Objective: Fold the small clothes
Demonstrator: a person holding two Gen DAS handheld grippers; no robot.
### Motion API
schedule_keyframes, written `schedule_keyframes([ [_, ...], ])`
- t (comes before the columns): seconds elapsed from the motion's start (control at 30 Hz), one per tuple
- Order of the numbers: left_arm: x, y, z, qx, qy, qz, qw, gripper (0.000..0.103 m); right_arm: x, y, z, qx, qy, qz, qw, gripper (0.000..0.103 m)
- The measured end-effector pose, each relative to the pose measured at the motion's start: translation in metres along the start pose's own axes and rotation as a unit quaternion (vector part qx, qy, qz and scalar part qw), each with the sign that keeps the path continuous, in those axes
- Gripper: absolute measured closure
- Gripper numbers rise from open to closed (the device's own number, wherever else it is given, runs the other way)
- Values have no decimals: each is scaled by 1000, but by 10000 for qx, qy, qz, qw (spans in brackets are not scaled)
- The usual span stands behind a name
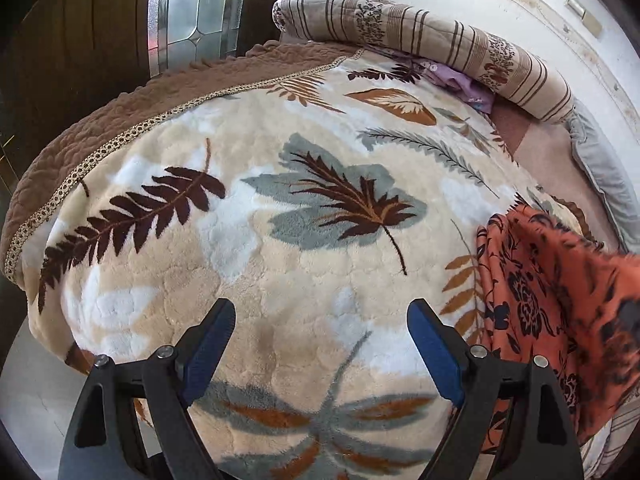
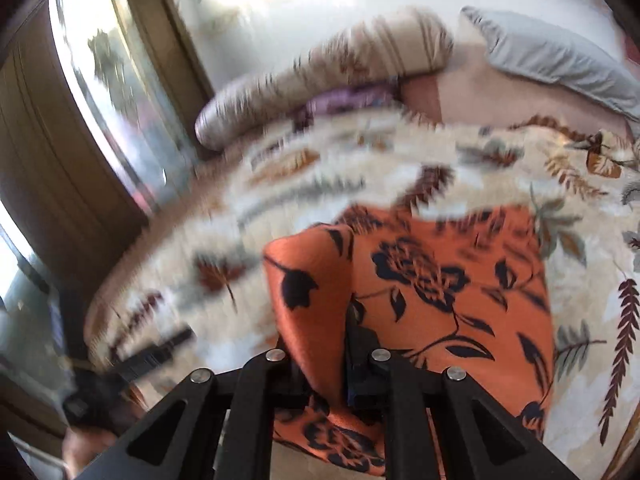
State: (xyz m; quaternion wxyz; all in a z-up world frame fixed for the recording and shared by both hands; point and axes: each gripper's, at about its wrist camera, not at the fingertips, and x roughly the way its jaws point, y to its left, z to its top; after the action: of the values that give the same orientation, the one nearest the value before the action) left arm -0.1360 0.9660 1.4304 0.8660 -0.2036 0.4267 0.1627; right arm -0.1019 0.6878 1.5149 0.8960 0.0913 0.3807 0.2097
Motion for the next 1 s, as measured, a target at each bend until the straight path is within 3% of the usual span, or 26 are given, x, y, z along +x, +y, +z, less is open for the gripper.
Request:
schedule_keyframes([
  [0.07, 1, 2, 0, -19, -6, -28, 10000, 15, -8, 11, 6, -66, -192, 164, 9997, 91],
  [0.1, 2, 3, 0, -27, 11, -28, 10000, 15, -2, 19, -2, -214, -74, 230, 9995, 91],
  [0.27, 1, 5, 1, -71, 58, -35, 10000, 15, 78, 31, -76, -882, 1247, -96, 9882, 89],
  [0.37, -2, 4, 0, -44, 45, -216, 9997, 15, 69, 38, -78, -949, 867, -118, 9916, 86],
  [0.4, -4, 2, 1, -34, 24, -313, 9995, 15, 69, 44, -75, -1062, 913, -79, 9901, 75],
  [0.53, -13, -8, 2, 2, -69, -865, 9962, 15, 60, 43, -92, -1152, 918, 107, 9890, 63],
  [0.6, -15, -18, -1, 142, 22, -1138, 9934, 15, 45, 35, -101, -1069, 830, 278, 9904, 48],
  [0.73, -29, -54, -16, 591, 262, -1783, 9819, 15, 15, 15, -112, -839, 669, 476, 9931, 47],
  [0.87, -36, -89, -33, 1102, 388, -1729, 9780, 15, -17, -22, -119, -232, 486, 474, 9974, 43],
  [0.9, -31, -93, -36, 1151, 466, -1580, 9796, 24, -23, -33, -119, -60, 449, 460, 9979, 42],
  [0.93, -19, -93, -40, 1107, 707, -1301, 9828, 40, -28, -40, -120, 61, 414, 455, 9981, 42],
  [1.0, 5, -77, -48, 624, 1351, -1059, 9832, 52, -37, -55, -120, 316, 329, 444, 9980, 42],
])
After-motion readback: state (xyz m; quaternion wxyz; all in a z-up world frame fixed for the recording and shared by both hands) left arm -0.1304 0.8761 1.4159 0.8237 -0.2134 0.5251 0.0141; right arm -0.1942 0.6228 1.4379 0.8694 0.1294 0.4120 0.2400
